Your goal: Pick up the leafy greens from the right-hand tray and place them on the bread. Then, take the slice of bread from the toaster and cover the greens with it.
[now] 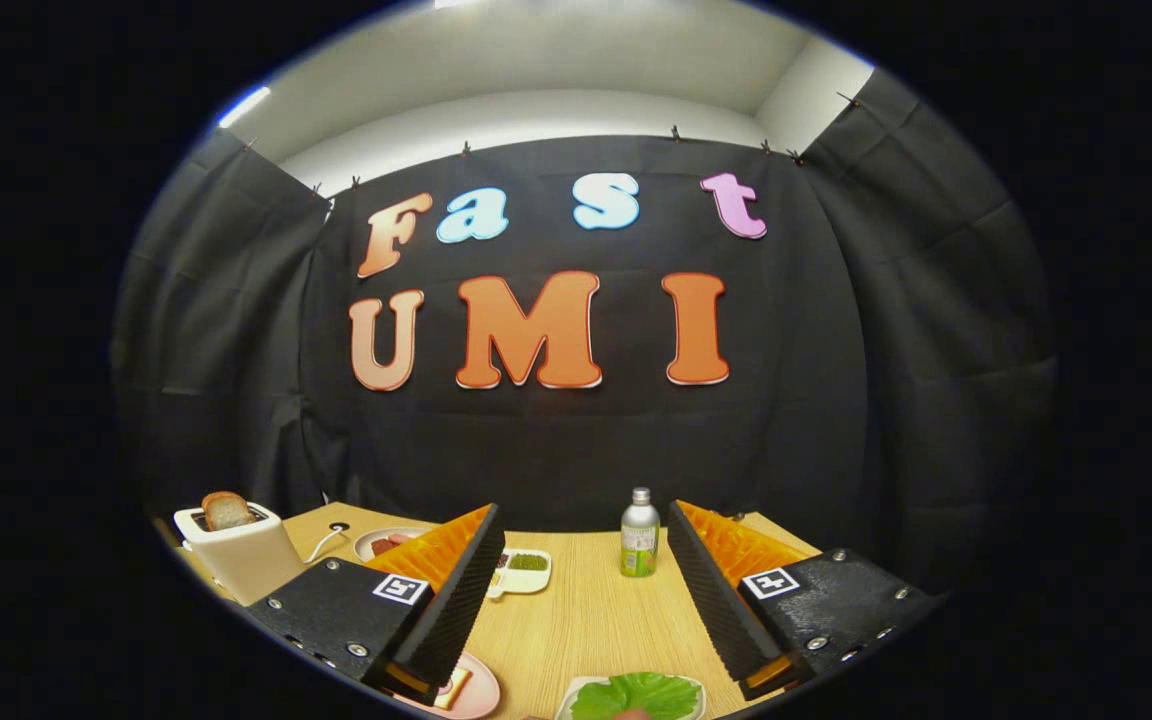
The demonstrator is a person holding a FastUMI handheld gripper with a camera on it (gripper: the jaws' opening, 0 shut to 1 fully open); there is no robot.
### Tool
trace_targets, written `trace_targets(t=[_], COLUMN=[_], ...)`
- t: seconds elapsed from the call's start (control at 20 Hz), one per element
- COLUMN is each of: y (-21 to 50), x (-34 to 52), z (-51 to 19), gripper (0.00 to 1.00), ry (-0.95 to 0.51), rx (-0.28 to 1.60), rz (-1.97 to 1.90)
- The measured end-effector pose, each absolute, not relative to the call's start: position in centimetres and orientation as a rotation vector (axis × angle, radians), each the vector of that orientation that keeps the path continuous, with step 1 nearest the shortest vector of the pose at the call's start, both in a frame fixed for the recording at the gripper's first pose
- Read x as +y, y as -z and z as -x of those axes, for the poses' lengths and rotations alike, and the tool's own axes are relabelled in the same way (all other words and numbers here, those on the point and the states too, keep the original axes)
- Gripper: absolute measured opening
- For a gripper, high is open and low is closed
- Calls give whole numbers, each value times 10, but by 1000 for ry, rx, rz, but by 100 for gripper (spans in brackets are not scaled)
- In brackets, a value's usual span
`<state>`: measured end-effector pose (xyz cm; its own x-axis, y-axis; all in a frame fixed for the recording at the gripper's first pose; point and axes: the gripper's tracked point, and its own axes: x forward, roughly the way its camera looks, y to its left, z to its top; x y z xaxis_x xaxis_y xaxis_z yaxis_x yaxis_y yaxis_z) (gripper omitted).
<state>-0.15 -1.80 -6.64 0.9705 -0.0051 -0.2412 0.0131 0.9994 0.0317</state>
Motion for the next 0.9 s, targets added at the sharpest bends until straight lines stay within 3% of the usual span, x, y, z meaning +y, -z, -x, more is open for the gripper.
trace_targets(t=[0.9], y=[239], x=[-50], z=[66], gripper=[99], ry=[87], rx=[929], rz=[-104])
